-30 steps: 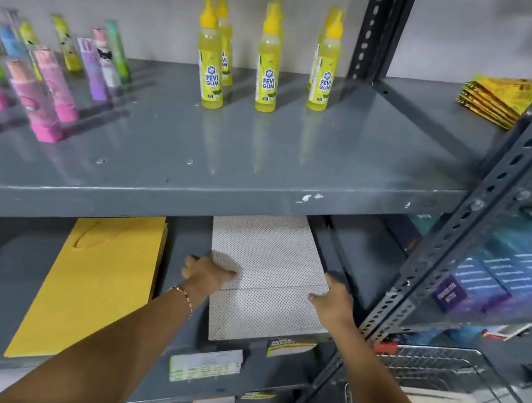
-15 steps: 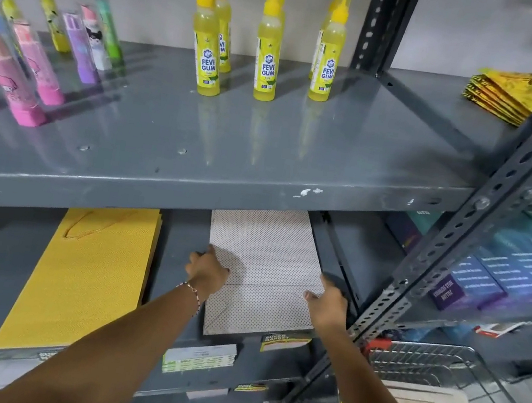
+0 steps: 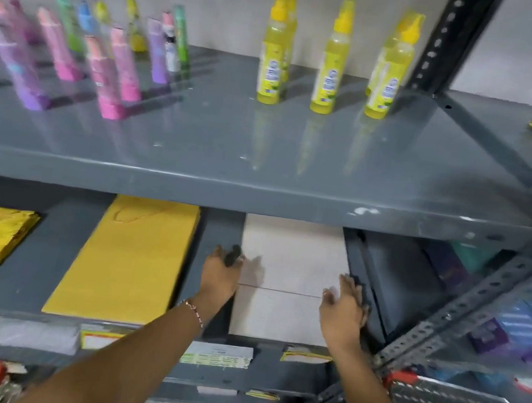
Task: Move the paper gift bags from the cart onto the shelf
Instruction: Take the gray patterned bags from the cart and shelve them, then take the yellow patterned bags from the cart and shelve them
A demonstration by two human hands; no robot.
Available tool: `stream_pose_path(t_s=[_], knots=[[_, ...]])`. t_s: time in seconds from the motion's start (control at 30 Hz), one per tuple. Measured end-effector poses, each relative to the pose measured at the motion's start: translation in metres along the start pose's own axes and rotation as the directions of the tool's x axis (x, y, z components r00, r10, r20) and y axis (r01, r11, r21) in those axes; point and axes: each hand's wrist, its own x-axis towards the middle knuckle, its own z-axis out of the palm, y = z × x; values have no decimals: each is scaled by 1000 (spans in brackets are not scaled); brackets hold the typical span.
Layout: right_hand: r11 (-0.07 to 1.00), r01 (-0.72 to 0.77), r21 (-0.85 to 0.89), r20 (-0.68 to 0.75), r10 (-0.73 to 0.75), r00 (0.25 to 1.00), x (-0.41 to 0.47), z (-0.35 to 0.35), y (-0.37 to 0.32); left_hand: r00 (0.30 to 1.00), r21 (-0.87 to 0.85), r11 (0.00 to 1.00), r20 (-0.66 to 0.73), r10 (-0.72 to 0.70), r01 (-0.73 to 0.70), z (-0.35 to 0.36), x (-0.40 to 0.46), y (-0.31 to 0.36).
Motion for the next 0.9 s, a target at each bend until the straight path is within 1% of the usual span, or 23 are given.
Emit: stream_pose_path(t_s=[0.03,0.07,0.1,0.13,0.17,0.23,0.3,0.33,0.37,0.4,0.43,0.5,0.53,0.57,0.6,0.67,0.7,0.77,0.8,0.83,0.87,0.9], knots=[[993,65,103,-8,-64,998,-6,4,-15,999,-211,977,14,-34,36,-19,-8,-1],[968,125,219,6,-130,992,-16,8,-31,998,-385,921,23,-54,59,-43,-19,-5],[935,152,320,41,-173,984,-28,14,-50,998,-510,858,9,-65,61,-70,-30,-10],[909,155,387,90,-204,975,-40,21,-70,997,-583,810,3,-76,63,-100,-41,-20],[891,155,427,119,-225,967,-50,24,-82,996,-622,779,8,-92,78,-120,-51,-28],[850,208,485,211,-345,915,-77,49,-118,986,-696,717,-85,-144,44,-182,-76,-57],[812,247,529,334,-466,819,-115,88,-162,939,-744,666,-264,-222,-51,-253,-107,-95],[799,253,546,366,-499,785,-127,100,-174,913,-747,661,-319,-255,-76,-275,-118,-106],[782,254,569,428,-545,721,-154,124,-195,867,-746,657,-393,-306,-107,-312,-138,-132],[768,245,592,467,-575,672,-170,139,-207,840,-744,660,-418,-344,-100,-333,-153,-148],[768,236,596,528,-596,605,-194,157,-223,793,-753,651,-451,-410,-92,-359,-172,-169],[758,232,609,621,-638,455,-252,198,-252,681,-727,685,-525,-510,-48,-409,-213,-222],[757,233,611,646,-646,407,-269,211,-261,641,-705,709,-546,-539,-5,-423,-224,-242],[753,253,607,671,-657,344,-301,230,-275,583,-729,684,-546,-602,23,-442,-239,-268],[745,265,612,690,-667,283,-330,253,-286,530,-766,642,-539,-655,14,-458,-250,-296],[746,277,606,727,-660,189,-374,288,-300,465,-852,524,-463,-755,1,-477,-258,-331],[762,289,580,762,-633,140,-399,311,-307,447,-887,462,-410,-795,7,-488,-260,-351],[794,315,520,829,-558,40,-437,359,-313,414,-929,370,-332,-848,13,-502,-254,-387],[811,329,483,858,-514,8,-449,378,-315,391,-942,334,-300,-870,20,-503,-249,-405],[816,373,441,884,-468,-22,-462,402,-314,371,-956,290,-256,-893,39,-504,-242,-424],[809,423,407,903,-427,-51,-469,418,-315,364,-961,271,-231,-902,61,-502,-234,-439],[790,495,363,922,-382,-67,-476,442,-312,370,-971,226,-182,-911,80,-500,-223,-454]])
